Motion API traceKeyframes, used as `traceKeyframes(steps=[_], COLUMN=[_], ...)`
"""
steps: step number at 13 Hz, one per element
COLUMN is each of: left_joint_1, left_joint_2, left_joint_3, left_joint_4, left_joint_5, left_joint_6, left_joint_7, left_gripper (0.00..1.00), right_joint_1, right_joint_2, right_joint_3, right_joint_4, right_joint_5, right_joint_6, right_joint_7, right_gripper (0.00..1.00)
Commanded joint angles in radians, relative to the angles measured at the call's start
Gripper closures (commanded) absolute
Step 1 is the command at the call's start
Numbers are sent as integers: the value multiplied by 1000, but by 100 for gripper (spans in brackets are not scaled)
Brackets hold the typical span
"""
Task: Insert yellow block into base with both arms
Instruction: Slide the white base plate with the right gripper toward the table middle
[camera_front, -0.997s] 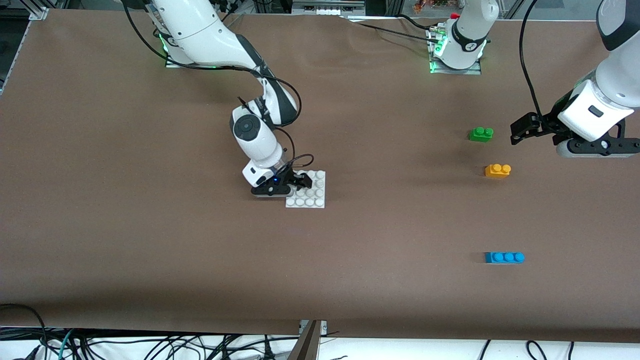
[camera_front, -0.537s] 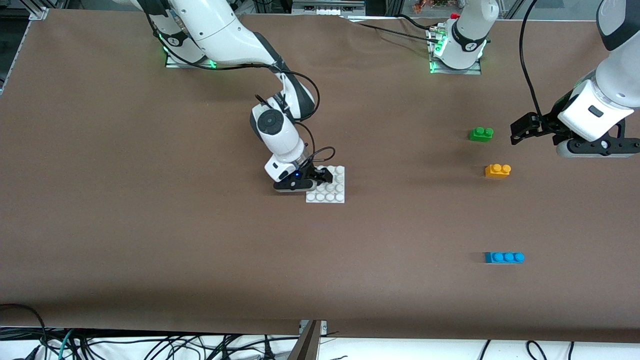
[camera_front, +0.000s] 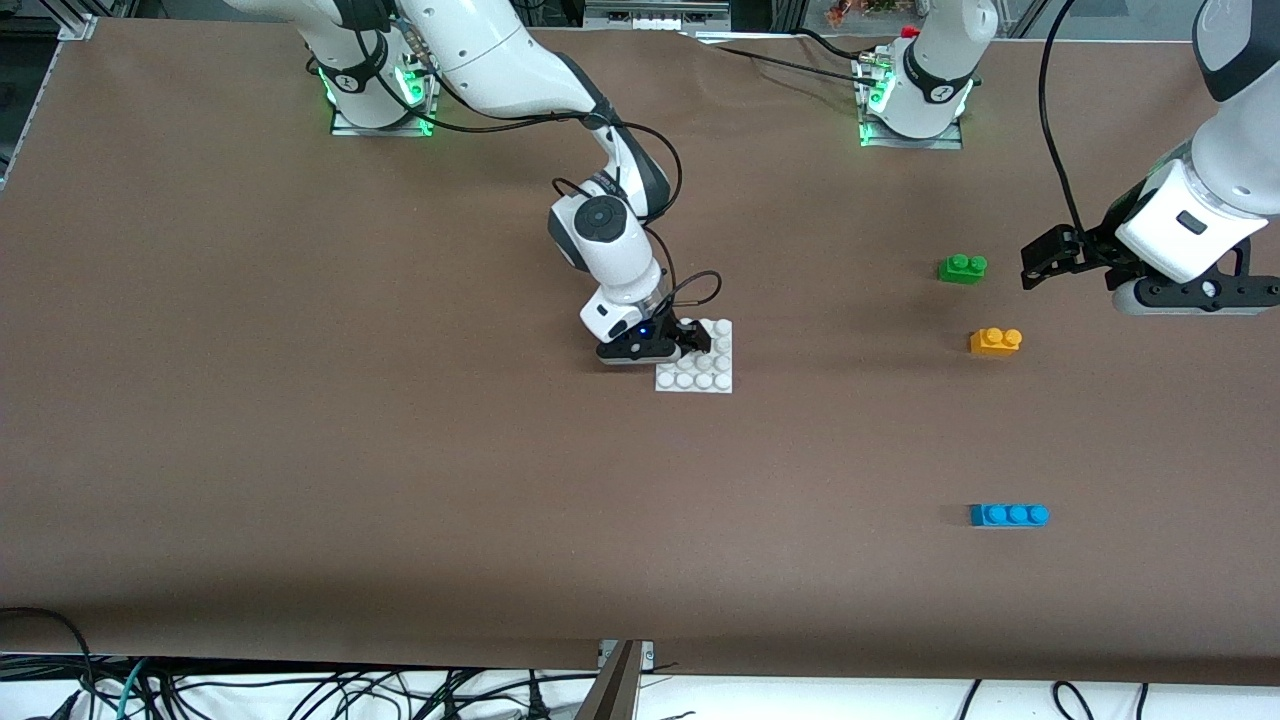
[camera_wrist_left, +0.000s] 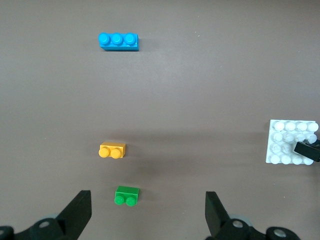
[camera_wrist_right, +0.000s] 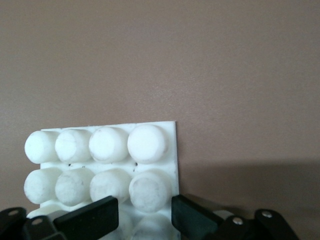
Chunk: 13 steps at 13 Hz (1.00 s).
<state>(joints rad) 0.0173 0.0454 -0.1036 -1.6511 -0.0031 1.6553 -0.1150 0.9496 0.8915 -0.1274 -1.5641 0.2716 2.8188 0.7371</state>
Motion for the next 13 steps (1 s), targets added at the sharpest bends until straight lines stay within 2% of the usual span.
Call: traceKeyframes(steps=[1,4,6,7,8,9,11,13], left_joint_1=[7,7,7,7,7,7,7,9], left_joint_2=[-9,-9,-9,-9,-9,-9,-9,-9], left_joint_3=[-4,-4,-4,-4,-4,-2,-1,-1], left_joint_4=[5,5,5,5,5,5,5,5], left_joint_5=[-12,-12,-12,-12,-12,-12,-12,-12], left_joint_6=[-15,-15,-15,-15,-15,-15,-15,-15], left_joint_7=[-2,-2,-2,-2,-2,-2,-2,0], left_gripper=[0,0,0,0,0,0,0,0], right_joint_1=[-3,-14,-40,-63,-78,-84,-92,-150], right_joint_2=[23,-2,-34,-54,-86,-115,-167,-262], right_joint_3=[-14,-34,-37,-35,-37,-43,-101,-115], right_joint_4=[38,97,146,157,157,157,156,116], right_joint_5=[18,21,23,23,23,21,17,9], right_joint_6=[-12,-123,-226,-275,-321,-359,-465,-579], right_joint_7=[1,4,-1,-2,-11,-15,-50,-151], right_gripper=[47,43,34,19,14,0,0,0])
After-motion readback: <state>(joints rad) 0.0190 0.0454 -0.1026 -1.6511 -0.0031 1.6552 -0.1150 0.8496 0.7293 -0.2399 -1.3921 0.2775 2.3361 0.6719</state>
